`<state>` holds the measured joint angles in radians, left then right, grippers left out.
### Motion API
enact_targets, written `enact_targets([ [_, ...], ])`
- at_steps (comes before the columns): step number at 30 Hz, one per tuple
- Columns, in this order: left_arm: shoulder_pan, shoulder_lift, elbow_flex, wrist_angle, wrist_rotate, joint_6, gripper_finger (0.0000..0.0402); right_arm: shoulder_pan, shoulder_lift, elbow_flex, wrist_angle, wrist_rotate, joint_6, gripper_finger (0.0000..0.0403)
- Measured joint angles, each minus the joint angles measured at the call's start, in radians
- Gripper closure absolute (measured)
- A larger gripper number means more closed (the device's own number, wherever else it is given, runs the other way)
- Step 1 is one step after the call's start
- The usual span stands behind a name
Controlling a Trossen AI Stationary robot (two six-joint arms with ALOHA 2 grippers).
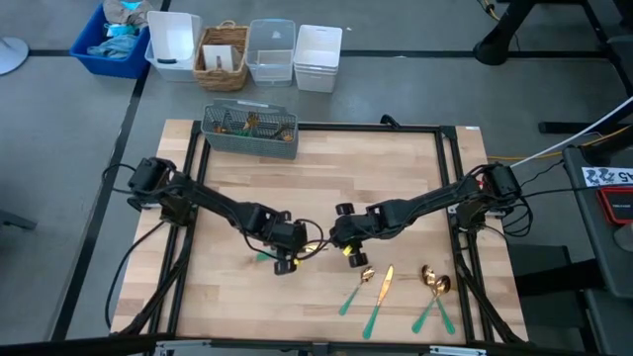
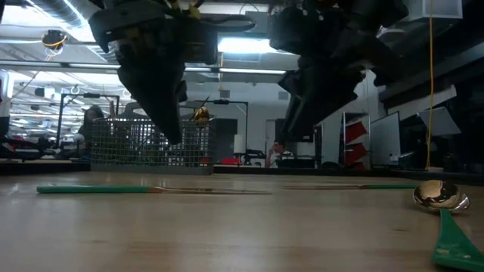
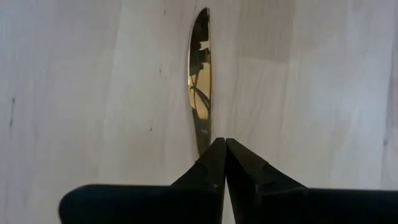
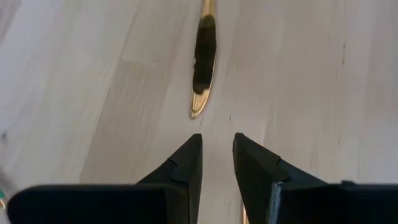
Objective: Sort silverware
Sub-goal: Put the green knife into the gray silverware basket
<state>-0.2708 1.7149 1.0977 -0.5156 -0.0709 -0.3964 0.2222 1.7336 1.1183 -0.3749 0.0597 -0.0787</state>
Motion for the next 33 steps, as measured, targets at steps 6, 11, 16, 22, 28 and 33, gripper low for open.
enact_targets([
  [6,0.031,0.0,0.0,0.009,0.044,-0.001,0.0382,0.0,0.0,0.0,0.034,0.0,0.008,0.031],
  [11,0.035,0.003,0.0,0.032,0.045,0.121,0.0366,0.0,0.001,0.0,0.034,0.0,0.008,0.031],
  [16,0.038,0.02,0.0,0.018,0.05,0.042,0.0326,0.0,0.001,0.0,0.033,0.0,0.008,0.031],
  [22,0.012,0.038,0.0,-0.015,0.088,0.074,0.027,0.0,0.001,0.0,0.045,0.0,0.024,0.031],
  [28,-0.028,0.088,-0.001,-0.035,-0.008,0.091,0.0275,0.0,0.001,0.001,0.094,0.0,0.055,0.031],
  [33,-0.037,0.116,-0.001,-0.071,-0.025,0.06,0.029,0.0,0.001,0.001,0.096,0.0,0.056,0.031],
])
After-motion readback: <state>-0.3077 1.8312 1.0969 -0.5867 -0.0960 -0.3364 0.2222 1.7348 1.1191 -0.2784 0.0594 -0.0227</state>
